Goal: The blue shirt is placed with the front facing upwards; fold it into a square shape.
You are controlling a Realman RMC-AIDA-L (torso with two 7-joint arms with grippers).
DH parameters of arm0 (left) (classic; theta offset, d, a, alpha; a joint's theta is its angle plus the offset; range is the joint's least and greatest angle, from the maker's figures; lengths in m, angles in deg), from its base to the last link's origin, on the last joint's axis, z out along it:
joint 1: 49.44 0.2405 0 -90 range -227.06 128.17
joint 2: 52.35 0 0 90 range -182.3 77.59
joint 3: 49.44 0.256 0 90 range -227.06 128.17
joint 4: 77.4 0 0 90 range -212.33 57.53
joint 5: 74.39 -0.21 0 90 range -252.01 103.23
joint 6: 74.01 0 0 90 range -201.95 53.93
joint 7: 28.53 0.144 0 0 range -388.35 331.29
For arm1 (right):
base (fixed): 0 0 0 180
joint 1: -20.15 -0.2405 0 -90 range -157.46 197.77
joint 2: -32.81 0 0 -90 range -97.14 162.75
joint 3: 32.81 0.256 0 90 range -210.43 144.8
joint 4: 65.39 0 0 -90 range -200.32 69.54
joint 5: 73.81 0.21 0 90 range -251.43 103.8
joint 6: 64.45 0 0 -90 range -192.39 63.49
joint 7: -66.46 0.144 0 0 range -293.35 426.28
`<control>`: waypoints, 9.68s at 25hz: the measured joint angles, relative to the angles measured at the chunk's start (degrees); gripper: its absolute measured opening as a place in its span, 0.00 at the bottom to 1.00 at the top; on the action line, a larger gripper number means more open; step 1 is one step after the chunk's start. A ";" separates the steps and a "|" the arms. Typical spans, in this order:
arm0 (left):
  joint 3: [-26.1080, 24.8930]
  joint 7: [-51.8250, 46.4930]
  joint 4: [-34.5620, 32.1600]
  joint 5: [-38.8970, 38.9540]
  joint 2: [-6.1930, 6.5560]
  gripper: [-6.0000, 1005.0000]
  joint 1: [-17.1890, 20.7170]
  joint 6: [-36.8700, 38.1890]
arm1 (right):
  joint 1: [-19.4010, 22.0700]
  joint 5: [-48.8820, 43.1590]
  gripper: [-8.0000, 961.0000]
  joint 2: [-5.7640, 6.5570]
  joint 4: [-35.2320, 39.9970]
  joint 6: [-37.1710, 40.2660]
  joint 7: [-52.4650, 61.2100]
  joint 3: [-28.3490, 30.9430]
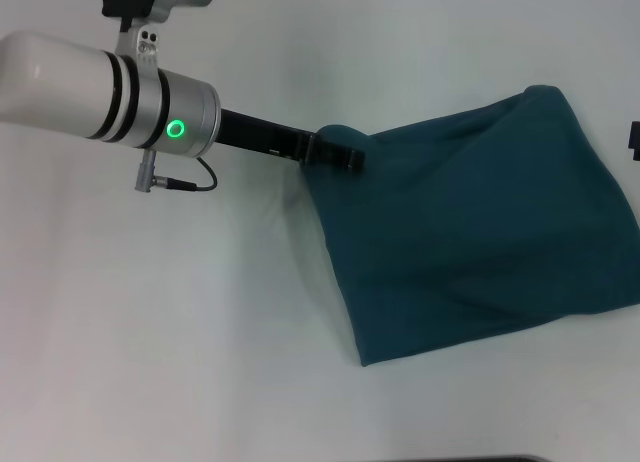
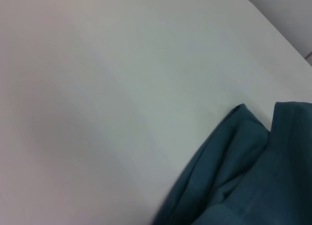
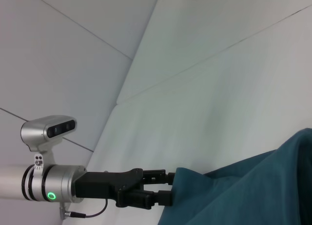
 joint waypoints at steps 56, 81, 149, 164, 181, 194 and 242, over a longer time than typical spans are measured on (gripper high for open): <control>1.07 0.12 1.13 -0.19 0.79 0.01 -0.13 -1.45 | 2.04 -0.04 0.81 0.27 0.00 0.70 -1.19 -0.04; 0.24 0.02 3.39 -0.23 3.57 0.01 0.77 1.98 | 1.63 -5.25 0.81 0.91 -0.75 1.30 0.00 -0.11; 0.70 0.21 3.00 -1.73 2.98 0.01 -0.49 1.79 | 0.44 -14.55 0.04 -1.58 -5.98 -8.02 -2.26 -5.66; -0.14 -0.38 6.01 -1.83 3.27 0.01 0.67 4.06 | 2.29 -13.78 0.15 0.80 -3.45 -2.96 -4.47 3.65; -6.90 2.67 21.73 2.67 -0.12 0.60 10.77 14.24 | -1.41 -8.45 0.53 -0.97 -2.09 -2.63 -6.50 4.24; -7.21 8.50 17.16 7.71 -0.07 0.73 11.52 13.85 | -6.72 -8.50 0.11 -5.97 -3.56 -11.80 -9.66 -3.53; -7.38 9.58 14.22 7.76 0.16 0.73 10.34 10.63 | -10.29 -3.94 0.03 -11.53 -3.45 -28.80 -13.89 -21.41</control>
